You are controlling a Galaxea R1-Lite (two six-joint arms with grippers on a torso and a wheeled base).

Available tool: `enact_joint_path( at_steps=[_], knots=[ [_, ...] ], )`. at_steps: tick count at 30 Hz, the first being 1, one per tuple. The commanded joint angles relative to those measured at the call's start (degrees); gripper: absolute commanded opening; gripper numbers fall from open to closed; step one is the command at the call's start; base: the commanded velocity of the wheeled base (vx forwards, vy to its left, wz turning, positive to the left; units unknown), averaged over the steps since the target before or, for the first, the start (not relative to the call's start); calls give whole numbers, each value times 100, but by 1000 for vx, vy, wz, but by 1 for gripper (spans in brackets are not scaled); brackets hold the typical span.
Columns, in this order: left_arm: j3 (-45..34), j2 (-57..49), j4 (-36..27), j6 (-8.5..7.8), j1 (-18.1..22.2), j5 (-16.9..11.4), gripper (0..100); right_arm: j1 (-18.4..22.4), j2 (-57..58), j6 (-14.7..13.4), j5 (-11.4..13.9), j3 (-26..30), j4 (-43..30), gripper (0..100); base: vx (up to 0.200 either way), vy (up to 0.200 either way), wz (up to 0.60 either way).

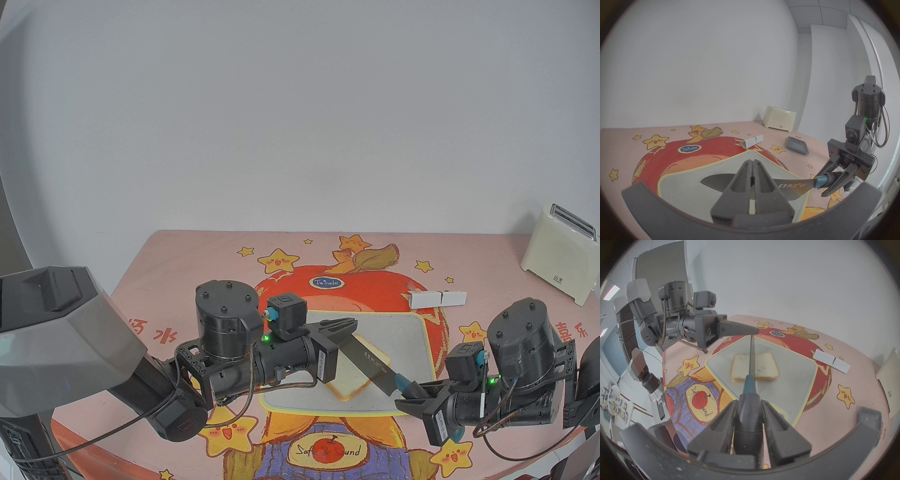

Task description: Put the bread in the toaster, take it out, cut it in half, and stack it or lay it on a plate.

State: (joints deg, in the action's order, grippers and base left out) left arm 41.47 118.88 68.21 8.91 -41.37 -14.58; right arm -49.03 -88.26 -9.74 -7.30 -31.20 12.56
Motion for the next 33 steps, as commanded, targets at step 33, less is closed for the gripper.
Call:
enact_joint_path(
  at_steps=[33],
  knots=[
    [159,197,0,-83,15,-10,0,8,-42,-10,1,79,19,0,0,0,0]
  ],
)
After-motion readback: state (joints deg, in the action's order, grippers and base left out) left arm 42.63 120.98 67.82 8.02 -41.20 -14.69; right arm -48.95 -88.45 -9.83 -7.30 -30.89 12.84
